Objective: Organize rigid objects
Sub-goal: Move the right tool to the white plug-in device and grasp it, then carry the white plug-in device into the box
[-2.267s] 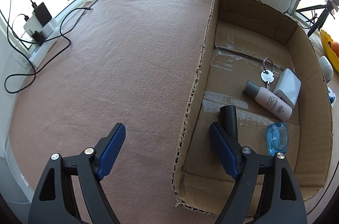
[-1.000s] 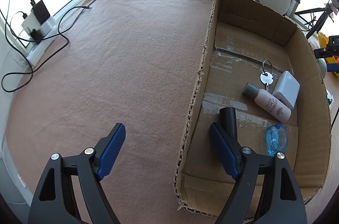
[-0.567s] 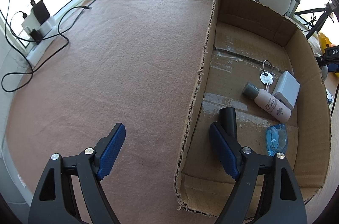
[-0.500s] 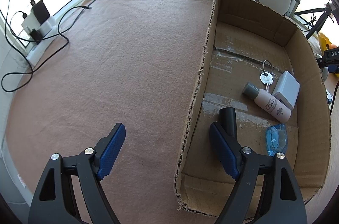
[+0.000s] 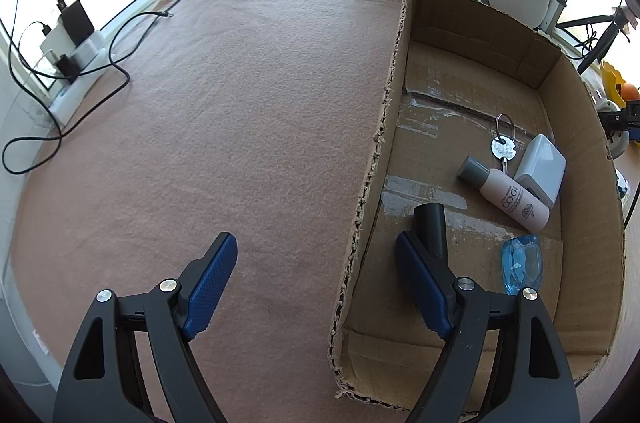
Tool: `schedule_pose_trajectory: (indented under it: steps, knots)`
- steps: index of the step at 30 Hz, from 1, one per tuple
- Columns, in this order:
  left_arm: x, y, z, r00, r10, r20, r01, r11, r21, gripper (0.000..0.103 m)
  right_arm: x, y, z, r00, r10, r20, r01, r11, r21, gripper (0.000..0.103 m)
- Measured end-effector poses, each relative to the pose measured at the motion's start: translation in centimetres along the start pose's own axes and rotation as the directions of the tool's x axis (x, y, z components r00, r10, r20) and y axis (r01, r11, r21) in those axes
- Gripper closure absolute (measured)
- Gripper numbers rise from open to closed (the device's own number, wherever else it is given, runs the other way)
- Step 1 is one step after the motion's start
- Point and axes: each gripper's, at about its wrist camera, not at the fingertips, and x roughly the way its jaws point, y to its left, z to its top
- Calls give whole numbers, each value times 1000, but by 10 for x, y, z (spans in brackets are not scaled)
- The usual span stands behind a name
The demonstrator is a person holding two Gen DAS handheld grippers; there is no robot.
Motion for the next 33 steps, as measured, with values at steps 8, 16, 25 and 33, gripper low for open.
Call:
schedule_pose_trajectory:
  steps: [8, 16, 25, 33]
  knots:
    - [0, 1, 0, 1000, 1, 1, -1, 1000, 1, 20, -46, 27, 1, 993, 60, 98, -54, 997, -63, 58]
    - [-1, 1, 0, 1000, -1, 0, 1, 1000, -2, 20, -66, 76, 2, 980, 149, 132, -129, 981, -146, 58]
    - [-1, 1, 0, 1000, -1, 0, 1, 1000, -2, 20, -64, 119, 2, 973, 187, 136, -157, 966, -207, 58]
    - [-1, 1, -1, 1000, -1, 0, 1, 1000, -2, 20, -44, 143, 6, 978, 177, 107, -147, 958, -245, 58]
